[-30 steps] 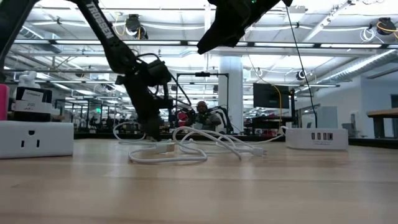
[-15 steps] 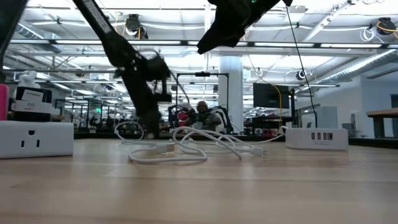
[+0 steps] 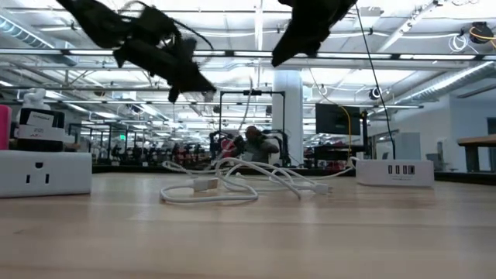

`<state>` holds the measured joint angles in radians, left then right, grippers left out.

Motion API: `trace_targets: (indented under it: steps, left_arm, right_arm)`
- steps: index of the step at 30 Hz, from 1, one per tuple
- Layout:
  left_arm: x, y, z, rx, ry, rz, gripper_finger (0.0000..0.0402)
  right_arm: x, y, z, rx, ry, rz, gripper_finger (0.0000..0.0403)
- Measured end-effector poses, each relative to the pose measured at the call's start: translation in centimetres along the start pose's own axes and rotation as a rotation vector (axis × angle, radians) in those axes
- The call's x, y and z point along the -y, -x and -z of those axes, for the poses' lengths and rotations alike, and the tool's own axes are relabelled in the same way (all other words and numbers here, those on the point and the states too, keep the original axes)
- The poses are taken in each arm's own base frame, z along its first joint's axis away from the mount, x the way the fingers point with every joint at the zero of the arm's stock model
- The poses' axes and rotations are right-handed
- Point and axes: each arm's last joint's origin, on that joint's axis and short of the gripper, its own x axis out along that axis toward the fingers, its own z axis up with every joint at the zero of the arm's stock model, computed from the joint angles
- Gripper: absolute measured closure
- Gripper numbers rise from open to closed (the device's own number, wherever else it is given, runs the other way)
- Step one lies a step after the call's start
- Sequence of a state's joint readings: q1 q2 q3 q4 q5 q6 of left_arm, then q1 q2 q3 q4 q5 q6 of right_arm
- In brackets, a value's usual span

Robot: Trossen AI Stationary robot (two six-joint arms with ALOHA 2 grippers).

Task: Insert USB
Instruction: Insert the top left white charger cable into the pink adapter charger

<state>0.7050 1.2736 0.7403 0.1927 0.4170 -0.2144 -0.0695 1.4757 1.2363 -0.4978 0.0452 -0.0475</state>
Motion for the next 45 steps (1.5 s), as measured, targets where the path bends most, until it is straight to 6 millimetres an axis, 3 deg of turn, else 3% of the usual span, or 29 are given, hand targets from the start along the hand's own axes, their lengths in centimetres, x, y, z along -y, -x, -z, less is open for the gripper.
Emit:
trace_targets:
  steps: [4, 9, 14, 19, 31, 39, 45]
  left_arm:
    - [0.7, 1.7, 1.0, 0.224, 0.165, 0.085, 0.0401]
    - [1.5, 3.2, 2.8, 0.472, 0.353, 0.203, 0.0401]
    - [2.5, 3.8, 4.1, 0.576, 0.437, 0.267, 0.0401]
    - [3.8, 3.7, 4.2, 0.59, 0.451, 0.316, 0.0401]
    - [7.3, 2.9, 5.4, 0.553, 0.237, 0.34, 0.0402]
    - [9.4, 2.3, 7.0, 0.534, 0.056, 0.118, 0.0402]
    - [11.4, 2.1, 7.2, 0.534, -0.071, -0.023, 0.0402]
  right_arm:
    - [-0.3, -0.2, 1.4, 0.062, -0.041, -0.049, 0.019]
    - [-1.2, -1.8, 3.1, 0.327, -0.134, -0.173, 0.019]
    - [-2.1, -3.0, 4.6, 0.573, -0.234, -0.218, 0.019]
    - [-2.6, -3.2, 4.2, 0.69, -0.341, -0.19, 0.019]
    - [-2.8, -2.9, 1.6, 0.753, -0.36, -0.169, 0.019]
    - [-3.6, -2.0, -0.1, 0.803, -0.43, -0.062, 0.019]
    - [-5.2, -3.1, -1.9, 0.817, -0.449, 0.023, 0.019]
